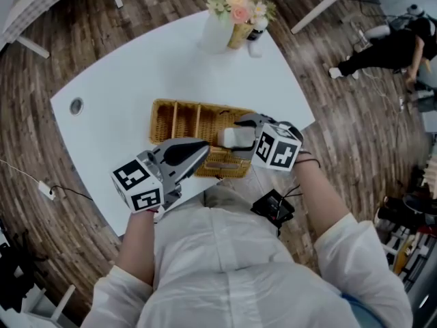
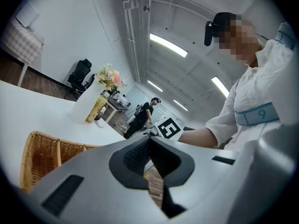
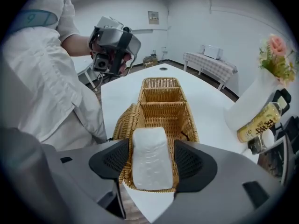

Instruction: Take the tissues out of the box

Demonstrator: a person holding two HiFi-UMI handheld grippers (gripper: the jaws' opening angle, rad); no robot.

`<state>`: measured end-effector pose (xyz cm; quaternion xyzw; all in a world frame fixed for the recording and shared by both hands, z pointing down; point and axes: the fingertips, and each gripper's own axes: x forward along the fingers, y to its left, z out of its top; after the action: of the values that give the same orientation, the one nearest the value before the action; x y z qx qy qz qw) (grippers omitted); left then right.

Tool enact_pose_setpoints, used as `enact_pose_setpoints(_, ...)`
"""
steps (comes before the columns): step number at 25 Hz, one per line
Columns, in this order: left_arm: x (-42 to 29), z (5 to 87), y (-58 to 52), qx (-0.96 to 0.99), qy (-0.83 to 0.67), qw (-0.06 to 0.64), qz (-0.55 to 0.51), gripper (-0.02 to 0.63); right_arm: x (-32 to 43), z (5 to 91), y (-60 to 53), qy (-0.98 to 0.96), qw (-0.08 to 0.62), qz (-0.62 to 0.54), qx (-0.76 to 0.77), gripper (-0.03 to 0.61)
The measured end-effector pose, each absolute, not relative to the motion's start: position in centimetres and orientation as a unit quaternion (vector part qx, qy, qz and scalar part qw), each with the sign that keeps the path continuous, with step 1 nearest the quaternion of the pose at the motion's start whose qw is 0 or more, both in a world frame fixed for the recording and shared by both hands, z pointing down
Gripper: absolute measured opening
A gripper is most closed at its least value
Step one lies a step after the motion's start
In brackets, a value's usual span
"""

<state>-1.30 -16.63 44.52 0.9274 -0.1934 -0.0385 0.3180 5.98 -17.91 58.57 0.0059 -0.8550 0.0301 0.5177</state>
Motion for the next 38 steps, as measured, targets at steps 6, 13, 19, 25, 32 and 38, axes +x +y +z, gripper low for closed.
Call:
enact_pose_setpoints(6, -1.1, 45.1, -16.6, 0.927, -0.191, 0.322, -0.035, 0.002, 5.9, 59.7, -18.4, -0.834, 0.552, 0.005, -0.017, 0.304)
enact_pose_setpoints(13, -0.7, 45.2, -16.6, 0.927, -0.187, 0.323, -0.044, 0.002, 5.9, 60.3, -18.1, -0.825, 0.564, 0.011, -0.033, 0.257)
enact_pose_setpoints(19, -0.5, 45.4, -16.5, 0.927, -0.183, 0.323, -0.047, 0.002, 5.8, 60.3, -18.2, -0.823, 0.567, 0.012, -0.031, 0.25)
enact_pose_setpoints(25, -0.1, 45.5, -16.5, 0.928, -0.181, 0.323, -0.045, 0.002, 6.0, 60.6, -18.2, -0.824, 0.566, 0.018, -0.024, 0.245)
enact_pose_setpoints(32, -0.9, 45.1, -16.4, 0.929, -0.188, 0.315, -0.046, 0.002, 5.9, 59.3, -17.8, -0.838, 0.545, 0.003, 0.013, 0.242)
enact_pose_setpoints(38, -1.4, 44.2, -16.6, 0.931, -0.195, 0.305, -0.048, 0.002, 5.8, 56.1, -18.0, -0.869, 0.488, 0.001, 0.086, 0.242)
